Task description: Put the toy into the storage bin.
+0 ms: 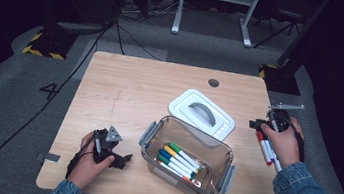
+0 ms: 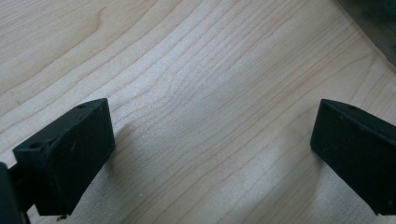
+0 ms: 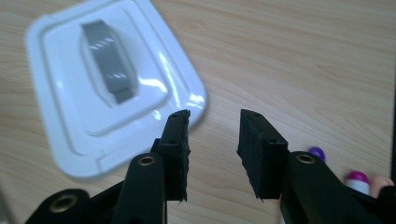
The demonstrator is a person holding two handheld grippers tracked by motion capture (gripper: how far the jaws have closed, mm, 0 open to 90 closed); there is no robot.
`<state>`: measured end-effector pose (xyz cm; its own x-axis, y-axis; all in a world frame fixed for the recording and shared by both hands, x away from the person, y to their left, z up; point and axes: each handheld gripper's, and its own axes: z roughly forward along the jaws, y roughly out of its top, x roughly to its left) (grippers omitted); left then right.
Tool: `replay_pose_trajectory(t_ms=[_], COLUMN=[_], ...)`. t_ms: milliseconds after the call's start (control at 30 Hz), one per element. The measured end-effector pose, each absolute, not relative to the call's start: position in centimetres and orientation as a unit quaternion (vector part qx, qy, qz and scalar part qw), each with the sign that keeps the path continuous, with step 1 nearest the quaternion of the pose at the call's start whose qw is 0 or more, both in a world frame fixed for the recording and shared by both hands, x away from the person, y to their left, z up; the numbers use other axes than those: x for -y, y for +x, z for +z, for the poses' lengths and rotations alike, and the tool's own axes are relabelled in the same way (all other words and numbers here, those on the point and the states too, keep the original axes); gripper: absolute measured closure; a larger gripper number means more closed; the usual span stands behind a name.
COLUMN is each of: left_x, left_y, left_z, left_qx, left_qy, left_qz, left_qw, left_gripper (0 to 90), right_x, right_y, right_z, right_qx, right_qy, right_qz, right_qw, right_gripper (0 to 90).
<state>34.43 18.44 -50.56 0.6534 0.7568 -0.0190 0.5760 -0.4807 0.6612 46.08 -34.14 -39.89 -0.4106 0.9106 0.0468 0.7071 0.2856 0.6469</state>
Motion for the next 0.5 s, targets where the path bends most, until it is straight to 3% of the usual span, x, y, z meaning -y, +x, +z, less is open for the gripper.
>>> replay_pose_trajectory(t_ms=[500], left_x=[-18.4], left_y=[34.5], left_z=[-50.6], left_qx=[-0.393], left_qy=[0.848], left_qz=[0.14], left_qw=[0.327], left_gripper=[0.2], right_x=[38.9], right_y=[45.3], right_z=[-45.0], right_qx=[-0.764], right_qy=[0.578], right_qz=[0.247], right_qw=[0.146], right_gripper=[65.6])
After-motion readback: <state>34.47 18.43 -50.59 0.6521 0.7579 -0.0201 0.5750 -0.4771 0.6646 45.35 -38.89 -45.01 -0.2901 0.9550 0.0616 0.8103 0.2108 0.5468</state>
